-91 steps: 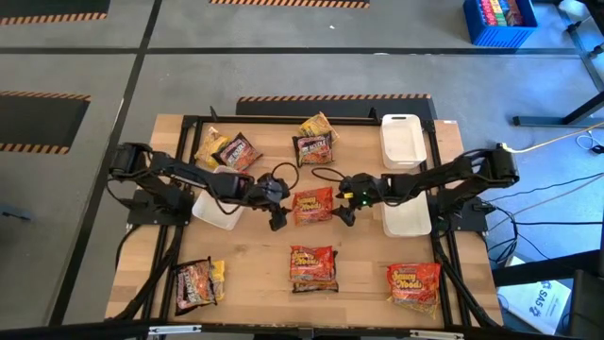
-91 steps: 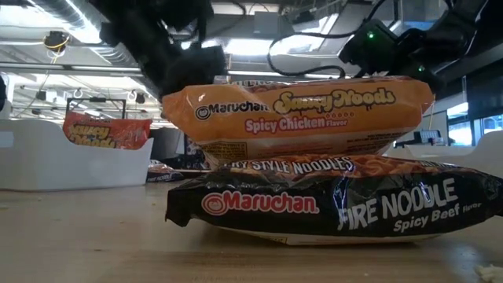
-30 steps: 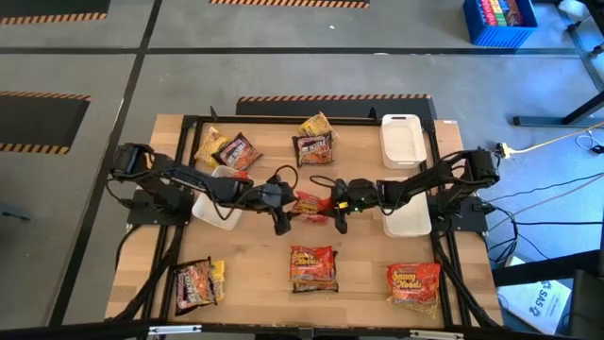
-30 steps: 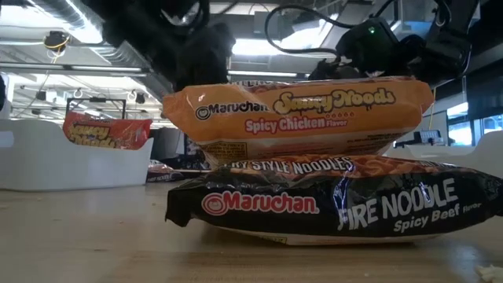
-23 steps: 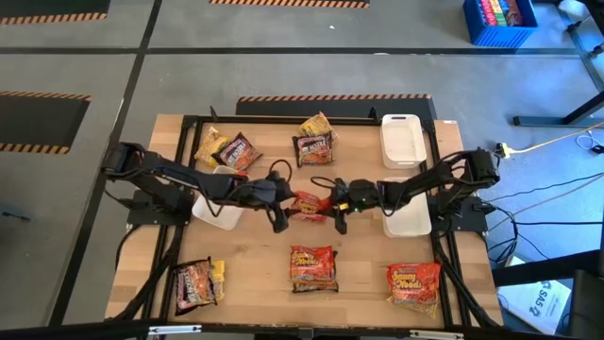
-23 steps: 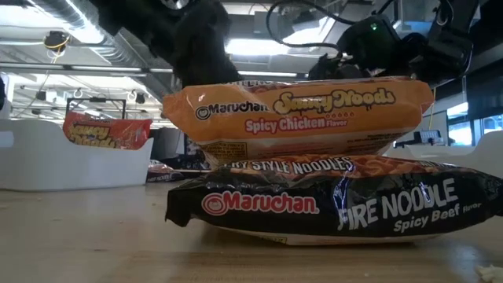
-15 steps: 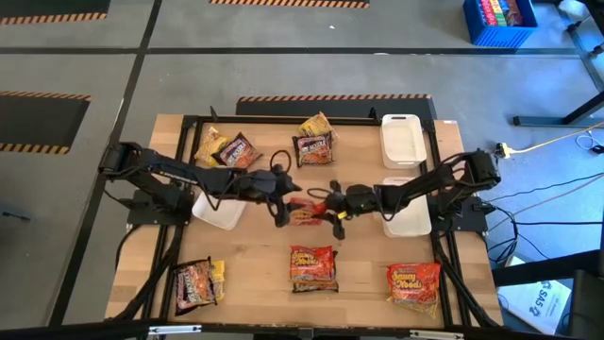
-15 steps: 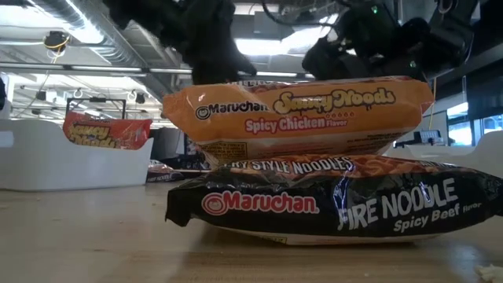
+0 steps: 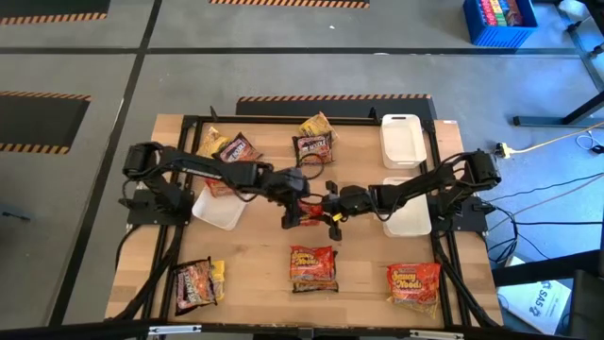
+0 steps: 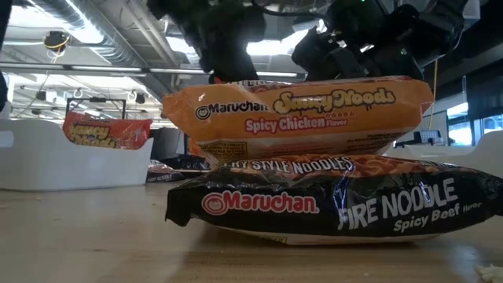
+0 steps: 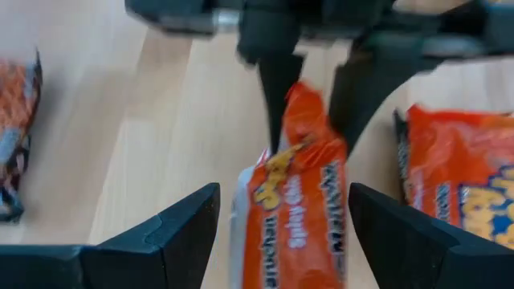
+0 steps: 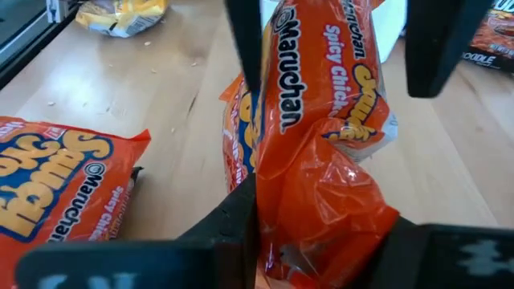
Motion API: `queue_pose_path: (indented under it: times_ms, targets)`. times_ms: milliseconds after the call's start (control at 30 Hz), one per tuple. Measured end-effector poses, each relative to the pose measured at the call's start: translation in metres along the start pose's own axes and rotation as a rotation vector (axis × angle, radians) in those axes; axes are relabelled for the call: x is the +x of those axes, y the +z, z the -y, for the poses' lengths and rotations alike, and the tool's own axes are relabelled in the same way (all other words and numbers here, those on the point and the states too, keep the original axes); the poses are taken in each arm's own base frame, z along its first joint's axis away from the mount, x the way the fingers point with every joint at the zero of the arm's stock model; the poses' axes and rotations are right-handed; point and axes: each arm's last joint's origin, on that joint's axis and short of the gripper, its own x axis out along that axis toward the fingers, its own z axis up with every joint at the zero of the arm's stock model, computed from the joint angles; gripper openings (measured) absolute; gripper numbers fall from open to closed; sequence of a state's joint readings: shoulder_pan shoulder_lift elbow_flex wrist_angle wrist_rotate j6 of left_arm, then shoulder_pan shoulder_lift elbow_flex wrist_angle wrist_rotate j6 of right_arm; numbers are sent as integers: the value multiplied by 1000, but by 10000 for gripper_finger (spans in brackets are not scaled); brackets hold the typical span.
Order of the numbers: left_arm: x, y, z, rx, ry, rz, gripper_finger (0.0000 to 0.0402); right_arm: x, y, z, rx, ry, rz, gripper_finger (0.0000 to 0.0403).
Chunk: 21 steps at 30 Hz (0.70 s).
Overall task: Sort Maruchan noodles
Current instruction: Put the top orange noodle into the left white bin
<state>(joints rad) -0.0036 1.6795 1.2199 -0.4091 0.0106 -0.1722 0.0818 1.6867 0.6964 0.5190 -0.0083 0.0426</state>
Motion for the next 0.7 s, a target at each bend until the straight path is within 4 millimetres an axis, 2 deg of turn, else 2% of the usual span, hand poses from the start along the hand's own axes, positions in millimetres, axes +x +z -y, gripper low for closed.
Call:
queue_pose_path:
  times_ms: [200, 400, 533, 700]
  targets:
    - [12, 13, -8, -34, -49, -139, 270, 0, 0, 0, 1, -1, 2, 88]
    - [31, 11, -9, -51, -122, -244, 265, 0, -1, 0, 2, 2, -6, 88]
    - [33, 9, -10, -34, -119, -268, 243, 0, -1, 0, 2, 2, -5, 88]
    - [33, 8, -10, -35, -119, -271, 196, 0, 0, 0, 6, 3, -1, 88]
